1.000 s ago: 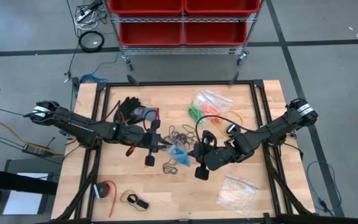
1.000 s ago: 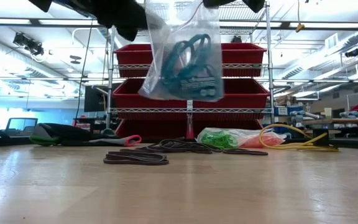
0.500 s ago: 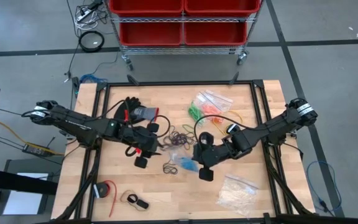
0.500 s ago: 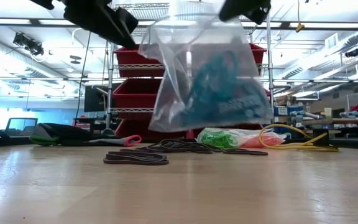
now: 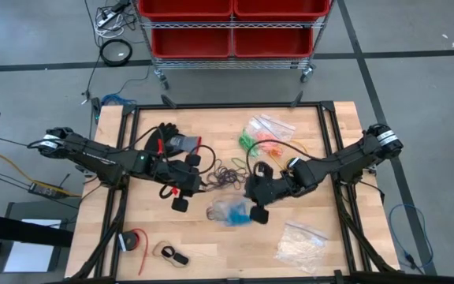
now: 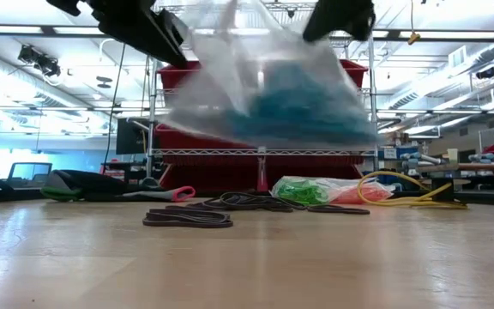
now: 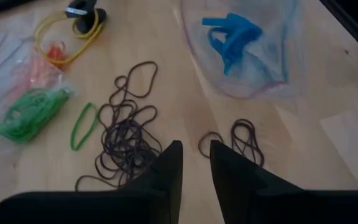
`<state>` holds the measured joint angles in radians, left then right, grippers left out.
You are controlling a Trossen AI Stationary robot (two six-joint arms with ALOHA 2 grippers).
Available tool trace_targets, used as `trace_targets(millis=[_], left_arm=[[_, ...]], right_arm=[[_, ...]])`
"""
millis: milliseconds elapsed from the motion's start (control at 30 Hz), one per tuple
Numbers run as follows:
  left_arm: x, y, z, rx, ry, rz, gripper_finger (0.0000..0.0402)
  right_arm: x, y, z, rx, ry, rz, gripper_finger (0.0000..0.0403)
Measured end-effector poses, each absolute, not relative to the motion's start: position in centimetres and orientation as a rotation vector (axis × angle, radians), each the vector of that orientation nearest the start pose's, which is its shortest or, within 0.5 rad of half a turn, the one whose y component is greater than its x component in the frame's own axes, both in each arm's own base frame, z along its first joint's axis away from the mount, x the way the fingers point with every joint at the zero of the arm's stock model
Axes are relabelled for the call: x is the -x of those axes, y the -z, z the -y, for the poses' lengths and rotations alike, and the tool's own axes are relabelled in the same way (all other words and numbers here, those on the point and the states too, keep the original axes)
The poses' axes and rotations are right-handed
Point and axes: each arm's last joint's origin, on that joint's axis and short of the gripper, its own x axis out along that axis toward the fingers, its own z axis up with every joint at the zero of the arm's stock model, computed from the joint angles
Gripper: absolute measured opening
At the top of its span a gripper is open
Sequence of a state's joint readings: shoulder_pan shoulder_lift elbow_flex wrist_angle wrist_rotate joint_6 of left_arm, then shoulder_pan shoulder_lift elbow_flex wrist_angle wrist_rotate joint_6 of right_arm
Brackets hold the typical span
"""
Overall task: Sort rubber bands
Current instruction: Close the transparent zip bag
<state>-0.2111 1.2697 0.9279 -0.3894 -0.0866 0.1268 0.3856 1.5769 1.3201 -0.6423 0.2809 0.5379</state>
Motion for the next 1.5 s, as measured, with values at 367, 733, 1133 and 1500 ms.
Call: trace_targets(millis=[367,733,1133,1500], left_arm=[[-26.1,-26.7,5.3,-0.138,0.120,-0.699,0.0090],[-25.3,-20.9,5.1,-0.018,-0.019,-0.441,0.0125],[-21.6,-16.0,4.2,0.219,-0.029,-0.159,0.0133],[-23.0,-14.7,4.6,0.264,0.021,-0.029,0.0133]], right_arm=[[-31.1,-28.7,-11.5,-0.207,0.193,-0.845,0.0000],[-31.2,-28.8,-11.9,-0.199,0.169,-0.821,0.0000],[-31.3,-29.0,-12.0,-0.195,0.161,-0.806,0.0000],[-32.0,-29.7,-12.2,-0.192,0.116,-0.713,0.0000]])
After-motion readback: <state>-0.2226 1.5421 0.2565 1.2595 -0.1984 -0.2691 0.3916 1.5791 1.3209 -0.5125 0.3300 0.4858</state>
